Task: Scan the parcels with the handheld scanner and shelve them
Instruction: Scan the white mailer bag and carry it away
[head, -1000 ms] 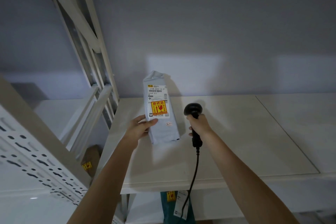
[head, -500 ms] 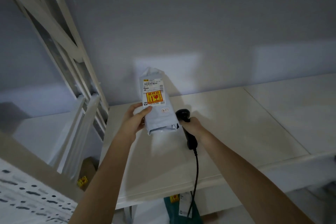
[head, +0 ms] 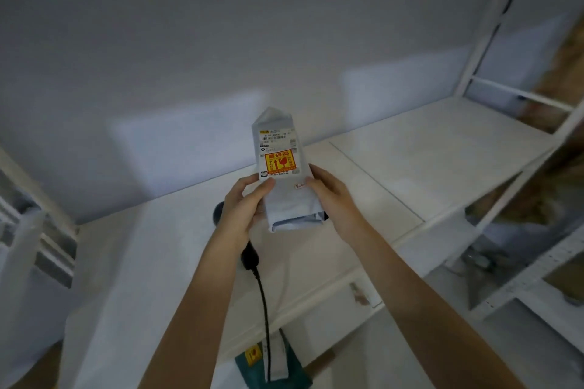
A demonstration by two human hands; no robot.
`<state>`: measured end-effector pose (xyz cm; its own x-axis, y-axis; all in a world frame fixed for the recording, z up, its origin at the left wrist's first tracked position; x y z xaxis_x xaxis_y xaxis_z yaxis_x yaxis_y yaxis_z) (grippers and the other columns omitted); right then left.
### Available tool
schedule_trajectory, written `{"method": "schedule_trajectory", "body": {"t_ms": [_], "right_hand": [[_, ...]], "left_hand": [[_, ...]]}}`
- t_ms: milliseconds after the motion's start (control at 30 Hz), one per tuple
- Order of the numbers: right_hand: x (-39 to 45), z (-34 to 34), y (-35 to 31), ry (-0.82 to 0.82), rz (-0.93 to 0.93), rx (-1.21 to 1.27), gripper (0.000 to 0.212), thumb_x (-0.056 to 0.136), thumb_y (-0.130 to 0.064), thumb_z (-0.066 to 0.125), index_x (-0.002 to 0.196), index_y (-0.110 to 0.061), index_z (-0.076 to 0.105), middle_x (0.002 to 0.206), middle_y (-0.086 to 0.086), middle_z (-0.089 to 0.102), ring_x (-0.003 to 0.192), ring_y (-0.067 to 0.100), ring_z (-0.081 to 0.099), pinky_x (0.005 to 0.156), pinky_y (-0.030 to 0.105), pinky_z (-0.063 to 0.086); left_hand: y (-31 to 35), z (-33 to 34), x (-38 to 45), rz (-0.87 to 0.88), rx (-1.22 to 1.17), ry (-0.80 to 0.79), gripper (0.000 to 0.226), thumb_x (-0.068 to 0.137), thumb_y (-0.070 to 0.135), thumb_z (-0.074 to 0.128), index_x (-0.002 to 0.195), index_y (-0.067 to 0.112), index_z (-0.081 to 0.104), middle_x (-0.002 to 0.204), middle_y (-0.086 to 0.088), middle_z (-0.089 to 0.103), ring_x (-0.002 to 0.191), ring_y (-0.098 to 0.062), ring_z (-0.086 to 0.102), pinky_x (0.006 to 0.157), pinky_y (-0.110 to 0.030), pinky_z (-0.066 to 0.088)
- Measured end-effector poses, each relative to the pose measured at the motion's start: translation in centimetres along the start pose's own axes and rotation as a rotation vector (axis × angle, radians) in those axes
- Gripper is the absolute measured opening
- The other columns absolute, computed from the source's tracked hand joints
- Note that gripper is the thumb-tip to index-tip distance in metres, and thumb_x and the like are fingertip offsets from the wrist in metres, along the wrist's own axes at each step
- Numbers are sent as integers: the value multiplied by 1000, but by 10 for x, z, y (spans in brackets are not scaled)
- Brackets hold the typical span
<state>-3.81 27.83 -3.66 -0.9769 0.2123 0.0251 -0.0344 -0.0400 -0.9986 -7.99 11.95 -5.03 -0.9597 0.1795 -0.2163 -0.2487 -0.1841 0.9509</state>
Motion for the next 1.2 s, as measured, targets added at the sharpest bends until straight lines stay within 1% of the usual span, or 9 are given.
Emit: {"method": "schedule_trajectory", "body": {"t_ms": [267, 367, 500, 633, 767, 867, 967, 1133, 1200], "right_hand": [[-33, -148, -25, 173, -37, 17, 23, 89, -10, 56, 108, -17, 68, 104, 4, 71, 90, 14, 66, 78, 26, 54], [-47, -212, -40, 219, -70, -1, 20, 90, -10, 55, 101, -20, 69, 97, -3, 72, 82, 4, 67, 75, 21, 55], [-61, -294, -60, 277, -70, -51, 24, 94, -12, 50, 114, -15, 62, 107, 2, 66, 97, 14, 62, 89, 30, 52], [-76, -370, -80, 297, -62, 12, 36, 98, -8, 33, 126, -11, 54, 105, 3, 64, 92, 14, 60, 74, 19, 52], [-86, -432, -104, 300, -127, -55, 42, 91, -5, 35, 118, -30, 56, 116, -5, 65, 112, 16, 59, 92, 25, 48], [-88, -474, -116, 313, -181, -45, 58, 76, -13, 46, 131, -29, 51, 132, -8, 58, 123, 13, 53, 108, 37, 38], [-83, -515, -125, 317, -243, -32, 56, 87, -17, 48, 142, -26, 39, 141, -3, 51, 130, 18, 48, 113, 46, 31], [-73, -571, -159, 457, -343, -127, 50, 80, -56, 56, 129, -49, 47, 137, -20, 52, 135, 11, 41, 110, 35, 33], [-69, -593, -172, 481, -395, -179, 53, 86, -57, 52, 136, -47, 41, 142, -20, 47, 136, 7, 39, 112, 37, 32]], "left_hand": [[-10, 148, -17, 5, 92, -172, 40, 83, 22, 69, 121, 12, 59, 97, -8, 69, 77, -19, 67, 60, -25, 56], [-17, 216, -26, 12, 119, -248, 40, 84, 24, 68, 121, 13, 59, 101, -9, 70, 79, -19, 66, 62, -26, 56], [-21, 302, -39, 31, 116, -333, 39, 84, 25, 68, 120, 12, 60, 107, -10, 69, 86, -19, 67, 58, -23, 53], [-22, 383, -51, 39, 108, -425, 39, 84, 25, 67, 120, 12, 59, 109, -10, 69, 90, -19, 67, 59, -24, 54], [-18, 454, -56, 56, 128, -503, 39, 84, 27, 67, 119, 11, 60, 112, -10, 67, 98, -22, 66, 66, -26, 55], [-12, 503, -56, 80, 125, -572, 35, 85, 27, 66, 115, 11, 61, 111, -10, 67, 98, -23, 66, 66, -26, 56], [0, 551, -58, 137, 135, -662, 30, 87, 30, 61, 112, 14, 64, 108, -7, 69, 100, -23, 65, 77, -32, 55], [21, 628, -57, 182, 45, -819, 21, 91, 29, 50, 99, 22, 68, 86, 4, 74, 78, -9, 69, 63, -20, 53], [30, 656, -54, 199, 46, -840, 20, 92, 29, 48, 93, 25, 68, 83, 5, 75, 78, -10, 69, 68, -22, 55]]}}
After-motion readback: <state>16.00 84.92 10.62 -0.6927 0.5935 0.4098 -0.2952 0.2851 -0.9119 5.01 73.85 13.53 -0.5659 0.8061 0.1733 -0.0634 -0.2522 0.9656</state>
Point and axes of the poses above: each hand's wrist, its own x-axis towards the middle knuckle, its own z-axis out of the palm, y = z × x, the point moved 5 cm from there along x, towards the middle knuckle
